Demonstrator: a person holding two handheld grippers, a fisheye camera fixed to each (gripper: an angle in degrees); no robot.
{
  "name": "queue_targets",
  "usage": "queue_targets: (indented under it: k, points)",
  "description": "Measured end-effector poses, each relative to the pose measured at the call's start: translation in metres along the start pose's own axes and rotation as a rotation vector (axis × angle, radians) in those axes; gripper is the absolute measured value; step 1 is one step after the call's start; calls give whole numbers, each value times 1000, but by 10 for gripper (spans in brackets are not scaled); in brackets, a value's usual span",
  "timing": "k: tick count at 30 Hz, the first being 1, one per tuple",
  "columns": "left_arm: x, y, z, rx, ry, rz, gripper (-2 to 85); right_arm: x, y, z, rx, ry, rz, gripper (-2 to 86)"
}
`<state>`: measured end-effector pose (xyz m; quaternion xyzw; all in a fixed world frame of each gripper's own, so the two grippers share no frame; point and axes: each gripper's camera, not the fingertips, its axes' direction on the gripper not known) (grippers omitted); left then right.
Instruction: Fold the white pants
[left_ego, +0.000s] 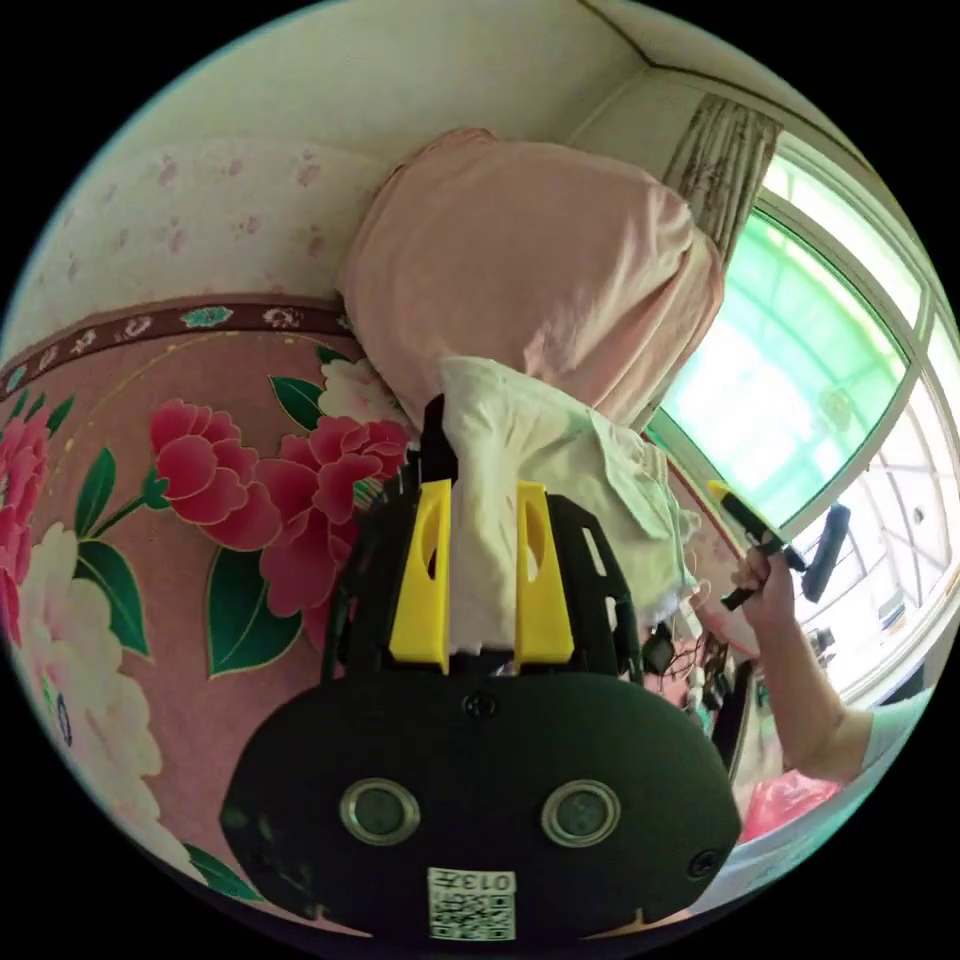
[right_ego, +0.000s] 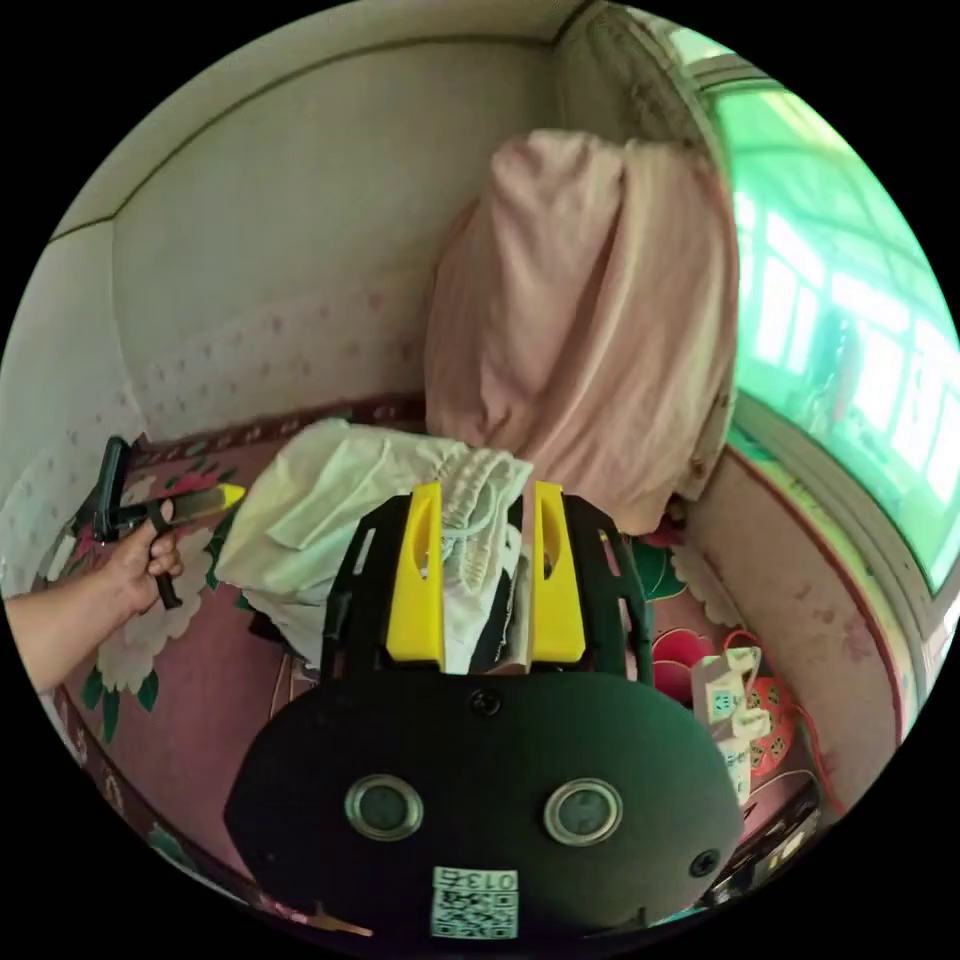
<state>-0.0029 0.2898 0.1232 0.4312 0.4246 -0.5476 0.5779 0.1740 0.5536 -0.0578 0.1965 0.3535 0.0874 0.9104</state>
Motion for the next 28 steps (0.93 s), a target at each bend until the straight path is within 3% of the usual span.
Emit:
queue_targets:
  k: [1, 4, 10, 15, 21, 24, 26, 28]
  points:
    - [11, 30, -27, -7, -32, 69, 96, -8, 22, -48, 127, 43, -9, 129]
    - [49, 131, -80, -116, -92, 256, 77, -50, 96, -136, 242, 4, -124, 127]
    - [107, 331, -178, -318, -163, 310, 7, -171, 220, -251, 93, 27, -185, 22]
    - [142, 415, -221, -390, -158, 329, -2, -252, 234, -290, -24, -26, -347, 2]
    - [176, 443, -246, -329, -107, 452, -3, -302, 230, -327, -68, -105, -429, 0]
    - [195, 450, -256, -265, -145, 563, -3, -316, 236, -341, -31, -12, -471, -1]
    - [210, 452, -271, -160, -221, 620, -3, -319, 239, -355, 42, 68, -485, 0]
    - [238, 456, -302, 72, -321, 707, -2, -318, 237, -375, 119, 113, -509, 1]
